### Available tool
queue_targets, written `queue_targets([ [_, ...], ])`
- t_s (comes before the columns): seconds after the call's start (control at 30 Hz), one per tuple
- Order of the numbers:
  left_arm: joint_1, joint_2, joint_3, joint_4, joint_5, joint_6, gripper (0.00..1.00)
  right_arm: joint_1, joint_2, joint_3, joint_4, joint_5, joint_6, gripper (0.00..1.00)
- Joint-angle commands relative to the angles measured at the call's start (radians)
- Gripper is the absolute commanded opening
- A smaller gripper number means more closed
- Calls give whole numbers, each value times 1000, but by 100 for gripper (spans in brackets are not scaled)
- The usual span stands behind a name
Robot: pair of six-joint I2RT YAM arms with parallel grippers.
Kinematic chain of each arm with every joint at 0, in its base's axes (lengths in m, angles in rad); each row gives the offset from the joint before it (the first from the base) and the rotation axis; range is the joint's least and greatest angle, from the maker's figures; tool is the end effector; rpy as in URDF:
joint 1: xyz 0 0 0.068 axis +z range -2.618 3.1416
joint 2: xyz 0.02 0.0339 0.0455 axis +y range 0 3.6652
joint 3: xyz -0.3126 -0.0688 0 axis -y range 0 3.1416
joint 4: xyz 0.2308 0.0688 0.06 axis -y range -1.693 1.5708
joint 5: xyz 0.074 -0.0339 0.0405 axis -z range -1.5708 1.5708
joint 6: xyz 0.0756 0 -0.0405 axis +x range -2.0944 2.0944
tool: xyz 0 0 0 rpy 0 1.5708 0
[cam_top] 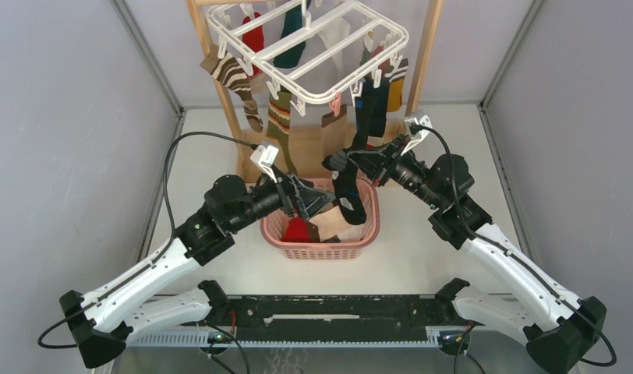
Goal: Remove the socks clipped to the hanger
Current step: Remove the sock from the hanger.
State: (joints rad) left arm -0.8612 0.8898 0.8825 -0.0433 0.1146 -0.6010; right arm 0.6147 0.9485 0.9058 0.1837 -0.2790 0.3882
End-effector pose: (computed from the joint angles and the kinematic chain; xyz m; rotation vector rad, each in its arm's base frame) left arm 0.1259 -0.1599 0.4071 0.3239 1.7346 -1.1936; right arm 0.1646 0.1417 0.4382 -0.4099 1.4606 1.0137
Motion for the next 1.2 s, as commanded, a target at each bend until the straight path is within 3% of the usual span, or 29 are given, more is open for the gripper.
queue_targets([
  [0.0,-4,-20,31,-13,-8,23,100,-70,-25,33,-36,-5,-33,0],
  [0.3,-5,-10,43,-23,-8,18,100,-188,19,25,-31,-88,-13,0],
  [1.17,-7,-9,47,-36,3,-15,100,-248,123,1,38,-126,-9,0],
])
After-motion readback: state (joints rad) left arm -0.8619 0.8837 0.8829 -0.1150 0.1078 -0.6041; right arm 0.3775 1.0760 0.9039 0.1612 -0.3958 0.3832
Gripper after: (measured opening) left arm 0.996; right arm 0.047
